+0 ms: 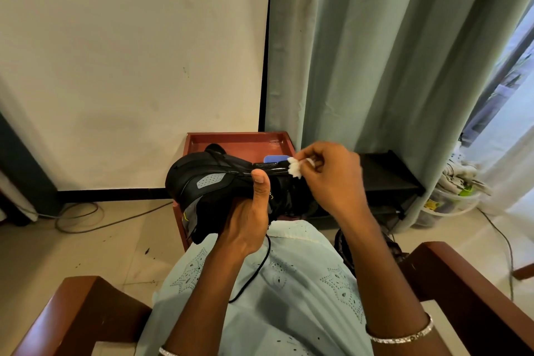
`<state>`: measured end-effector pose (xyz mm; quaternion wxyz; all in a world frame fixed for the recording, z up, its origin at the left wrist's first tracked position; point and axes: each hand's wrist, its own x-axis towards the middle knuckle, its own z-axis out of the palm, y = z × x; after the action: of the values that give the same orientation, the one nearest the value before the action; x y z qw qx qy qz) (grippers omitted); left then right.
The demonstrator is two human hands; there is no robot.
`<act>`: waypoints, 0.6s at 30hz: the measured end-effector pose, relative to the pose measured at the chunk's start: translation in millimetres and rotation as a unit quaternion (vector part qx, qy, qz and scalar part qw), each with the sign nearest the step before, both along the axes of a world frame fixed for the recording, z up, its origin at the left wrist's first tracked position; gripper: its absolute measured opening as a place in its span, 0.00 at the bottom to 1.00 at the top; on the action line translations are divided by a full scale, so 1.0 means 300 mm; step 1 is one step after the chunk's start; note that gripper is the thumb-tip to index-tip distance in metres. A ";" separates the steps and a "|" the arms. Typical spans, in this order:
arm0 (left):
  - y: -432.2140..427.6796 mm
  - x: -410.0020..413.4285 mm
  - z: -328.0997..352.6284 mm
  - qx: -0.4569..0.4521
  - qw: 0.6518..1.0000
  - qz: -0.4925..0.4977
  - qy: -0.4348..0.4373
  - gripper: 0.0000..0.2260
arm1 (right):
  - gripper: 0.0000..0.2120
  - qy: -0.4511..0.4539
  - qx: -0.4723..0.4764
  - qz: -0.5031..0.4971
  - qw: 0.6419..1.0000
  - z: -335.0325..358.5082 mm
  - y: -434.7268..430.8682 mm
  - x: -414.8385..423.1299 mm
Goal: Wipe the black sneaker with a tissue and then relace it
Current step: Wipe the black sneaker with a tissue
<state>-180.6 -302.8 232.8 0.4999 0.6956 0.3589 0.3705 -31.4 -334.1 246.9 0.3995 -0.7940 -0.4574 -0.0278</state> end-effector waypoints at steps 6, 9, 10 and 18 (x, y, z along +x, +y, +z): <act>0.016 0.001 -0.037 -0.012 1.000 -0.008 0.012 0.27 | 0.08 -0.002 0.022 0.089 0.996 -0.009 0.043 -0.075; 0.023 0.006 -0.045 -0.025 1.000 0.006 0.011 0.26 | 0.08 -0.014 0.004 0.041 0.999 -0.008 0.023 -0.030; 0.020 0.005 -0.038 -0.030 0.999 0.004 0.011 0.28 | 0.09 -0.010 0.004 0.021 1.000 -0.011 0.012 -0.011; 0.018 0.007 -0.022 -0.063 0.997 -0.005 -0.037 0.30 | 0.05 0.036 0.014 -0.098 0.994 -0.051 -0.073 0.106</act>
<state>-178.6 -297.3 226.3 0.5572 0.6504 0.3594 0.3704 0.4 -356.1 231.7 0.4222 -0.8296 -0.3626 -0.0448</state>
